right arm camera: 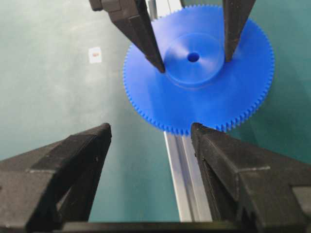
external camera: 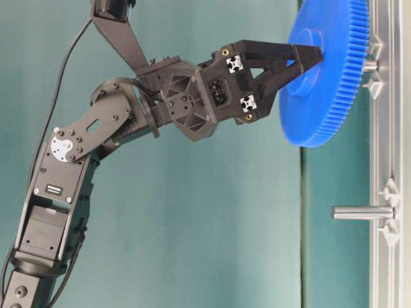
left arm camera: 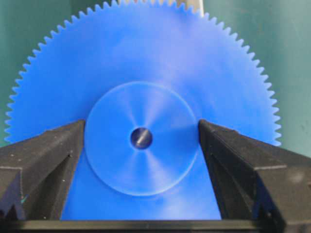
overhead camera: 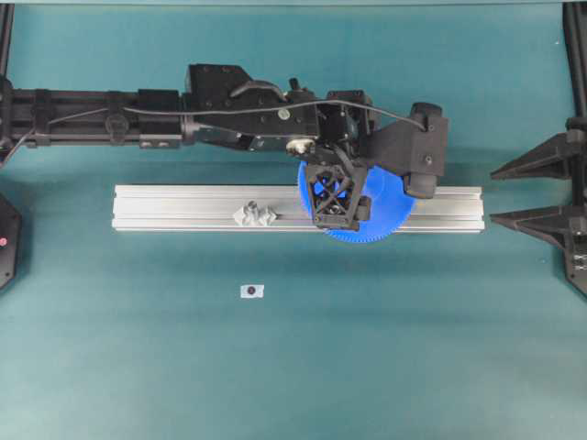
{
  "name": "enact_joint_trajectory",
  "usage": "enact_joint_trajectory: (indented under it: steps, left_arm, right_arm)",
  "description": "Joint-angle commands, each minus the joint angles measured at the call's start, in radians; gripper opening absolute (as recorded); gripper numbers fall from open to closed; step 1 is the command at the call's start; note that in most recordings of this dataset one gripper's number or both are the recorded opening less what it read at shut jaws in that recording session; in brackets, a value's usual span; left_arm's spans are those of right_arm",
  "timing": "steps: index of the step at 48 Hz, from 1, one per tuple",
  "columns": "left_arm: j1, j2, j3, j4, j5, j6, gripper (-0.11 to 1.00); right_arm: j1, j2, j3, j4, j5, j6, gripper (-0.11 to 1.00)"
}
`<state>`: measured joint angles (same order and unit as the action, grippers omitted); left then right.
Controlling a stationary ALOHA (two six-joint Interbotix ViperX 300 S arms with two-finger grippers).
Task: Insert the large gear onto the shaft.
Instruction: 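Lower the gear down onto the shaft with the left gripper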
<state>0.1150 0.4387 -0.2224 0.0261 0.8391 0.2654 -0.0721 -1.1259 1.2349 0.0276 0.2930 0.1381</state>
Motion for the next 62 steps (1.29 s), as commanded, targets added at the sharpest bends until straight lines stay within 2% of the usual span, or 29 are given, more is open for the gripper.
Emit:
enact_joint_trajectory:
  steps: [1,24,35,62]
  left_arm:
    - [-0.006,-0.025,-0.018,0.002,-0.005,-0.003,0.91]
    - [-0.018,-0.049,0.002,0.002,-0.005,-0.003,0.91]
    - [-0.021,-0.069,-0.04,0.002,-0.005,0.003,0.91]
    - [-0.006,-0.089,0.034,0.002,-0.02,0.034,0.91]
  right_arm:
    - [-0.003,0.006,-0.017,0.0,-0.008,0.006,0.75]
    - [-0.003,0.006,-0.017,0.0,-0.009,0.008,0.75]
    - [-0.003,0.006,-0.018,0.0,-0.009,0.008,0.75]
    - [-0.003,0.002,-0.018,0.0,-0.009,0.008,0.75]
